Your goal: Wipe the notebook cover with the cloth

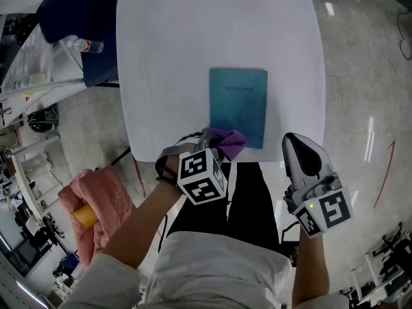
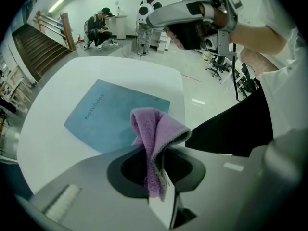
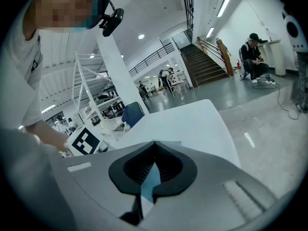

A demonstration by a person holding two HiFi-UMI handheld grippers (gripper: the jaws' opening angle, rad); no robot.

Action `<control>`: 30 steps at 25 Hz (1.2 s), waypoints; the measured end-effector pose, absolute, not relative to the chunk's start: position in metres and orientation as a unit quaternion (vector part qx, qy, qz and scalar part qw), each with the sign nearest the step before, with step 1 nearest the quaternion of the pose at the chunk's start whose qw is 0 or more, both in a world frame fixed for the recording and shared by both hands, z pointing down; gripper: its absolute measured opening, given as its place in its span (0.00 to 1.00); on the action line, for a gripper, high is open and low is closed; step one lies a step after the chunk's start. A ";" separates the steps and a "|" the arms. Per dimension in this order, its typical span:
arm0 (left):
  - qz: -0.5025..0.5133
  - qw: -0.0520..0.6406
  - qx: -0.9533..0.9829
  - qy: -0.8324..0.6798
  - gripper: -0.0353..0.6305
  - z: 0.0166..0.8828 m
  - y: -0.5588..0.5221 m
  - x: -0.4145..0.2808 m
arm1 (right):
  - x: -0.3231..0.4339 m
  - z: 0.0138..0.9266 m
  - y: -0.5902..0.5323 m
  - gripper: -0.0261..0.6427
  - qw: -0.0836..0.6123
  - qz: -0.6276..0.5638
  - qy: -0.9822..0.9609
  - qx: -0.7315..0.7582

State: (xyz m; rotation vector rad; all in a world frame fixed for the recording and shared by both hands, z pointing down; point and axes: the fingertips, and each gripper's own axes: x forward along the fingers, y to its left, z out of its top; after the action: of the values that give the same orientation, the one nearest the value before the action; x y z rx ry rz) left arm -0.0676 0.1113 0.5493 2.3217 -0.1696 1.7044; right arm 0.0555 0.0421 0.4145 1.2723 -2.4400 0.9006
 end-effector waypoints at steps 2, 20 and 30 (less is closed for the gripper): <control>0.587 0.128 0.798 -0.054 0.17 0.550 0.112 -0.069 | 0.054 0.415 0.043 0.06 0.123 0.309 -0.836 0.436; 0.563 0.130 0.814 -0.054 0.17 0.535 0.103 -0.070 | 0.061 0.416 0.035 0.06 0.125 0.311 -0.833 0.439; 0.556 0.079 0.821 -0.103 0.17 0.503 0.042 -0.068 | 0.061 0.414 0.027 0.06 0.122 0.311 -0.832 0.443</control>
State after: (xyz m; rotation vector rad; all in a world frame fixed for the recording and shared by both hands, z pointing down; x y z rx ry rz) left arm -0.0685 0.0422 0.5033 2.4566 -0.3077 1.6646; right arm 0.0606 0.0274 0.4138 1.2922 -2.4294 0.9078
